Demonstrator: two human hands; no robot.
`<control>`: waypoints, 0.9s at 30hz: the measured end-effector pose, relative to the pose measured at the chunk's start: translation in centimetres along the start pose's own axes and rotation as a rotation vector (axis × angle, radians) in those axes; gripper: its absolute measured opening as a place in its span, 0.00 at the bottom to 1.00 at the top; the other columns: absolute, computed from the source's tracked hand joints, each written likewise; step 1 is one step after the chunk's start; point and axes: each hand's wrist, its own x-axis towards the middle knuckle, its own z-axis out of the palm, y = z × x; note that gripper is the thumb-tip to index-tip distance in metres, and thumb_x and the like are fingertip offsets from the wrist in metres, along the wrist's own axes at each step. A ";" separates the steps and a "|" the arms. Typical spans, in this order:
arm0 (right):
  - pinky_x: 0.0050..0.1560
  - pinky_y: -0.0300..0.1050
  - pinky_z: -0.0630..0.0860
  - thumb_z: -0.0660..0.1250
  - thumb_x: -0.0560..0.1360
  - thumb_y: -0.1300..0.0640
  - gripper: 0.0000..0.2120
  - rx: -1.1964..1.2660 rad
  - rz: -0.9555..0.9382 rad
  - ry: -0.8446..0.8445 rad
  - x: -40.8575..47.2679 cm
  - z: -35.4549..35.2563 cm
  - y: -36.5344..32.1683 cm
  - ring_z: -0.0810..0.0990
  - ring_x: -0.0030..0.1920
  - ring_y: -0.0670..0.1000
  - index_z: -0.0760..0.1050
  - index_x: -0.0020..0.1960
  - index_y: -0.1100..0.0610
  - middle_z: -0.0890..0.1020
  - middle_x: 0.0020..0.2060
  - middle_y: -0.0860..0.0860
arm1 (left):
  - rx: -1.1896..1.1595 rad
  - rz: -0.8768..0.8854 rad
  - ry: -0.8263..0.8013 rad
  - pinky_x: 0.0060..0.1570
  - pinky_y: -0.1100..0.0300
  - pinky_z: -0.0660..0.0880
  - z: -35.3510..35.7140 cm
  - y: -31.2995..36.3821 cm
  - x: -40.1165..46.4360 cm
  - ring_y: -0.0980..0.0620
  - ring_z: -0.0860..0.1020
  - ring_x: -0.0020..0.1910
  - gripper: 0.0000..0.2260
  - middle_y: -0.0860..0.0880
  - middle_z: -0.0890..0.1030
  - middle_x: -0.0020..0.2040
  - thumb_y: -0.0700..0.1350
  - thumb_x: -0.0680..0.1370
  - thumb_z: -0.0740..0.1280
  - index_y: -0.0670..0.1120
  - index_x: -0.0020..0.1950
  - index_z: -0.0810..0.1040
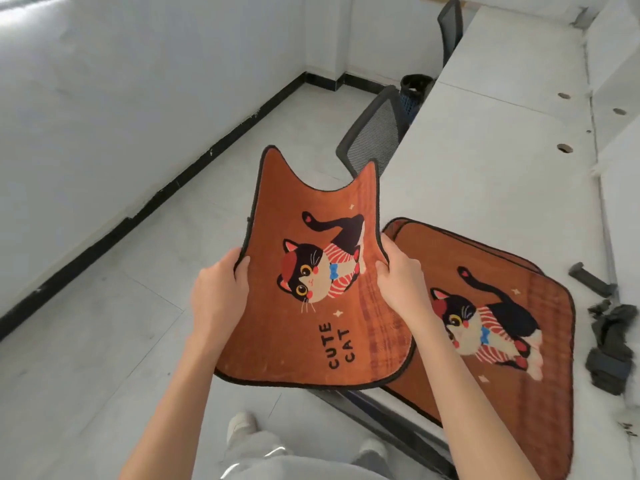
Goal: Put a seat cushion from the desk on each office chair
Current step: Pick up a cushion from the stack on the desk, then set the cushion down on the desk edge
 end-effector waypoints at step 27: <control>0.54 0.46 0.76 0.55 0.79 0.60 0.21 -0.003 -0.035 -0.055 37.8 19.7 -30.2 0.80 0.53 0.57 0.64 0.71 0.53 0.79 0.60 0.55 | 0.122 0.020 -0.076 0.32 0.52 0.71 -4.4 -19.2 44.7 0.39 0.75 0.31 0.12 0.42 0.74 0.27 0.46 0.80 0.57 0.40 0.44 0.74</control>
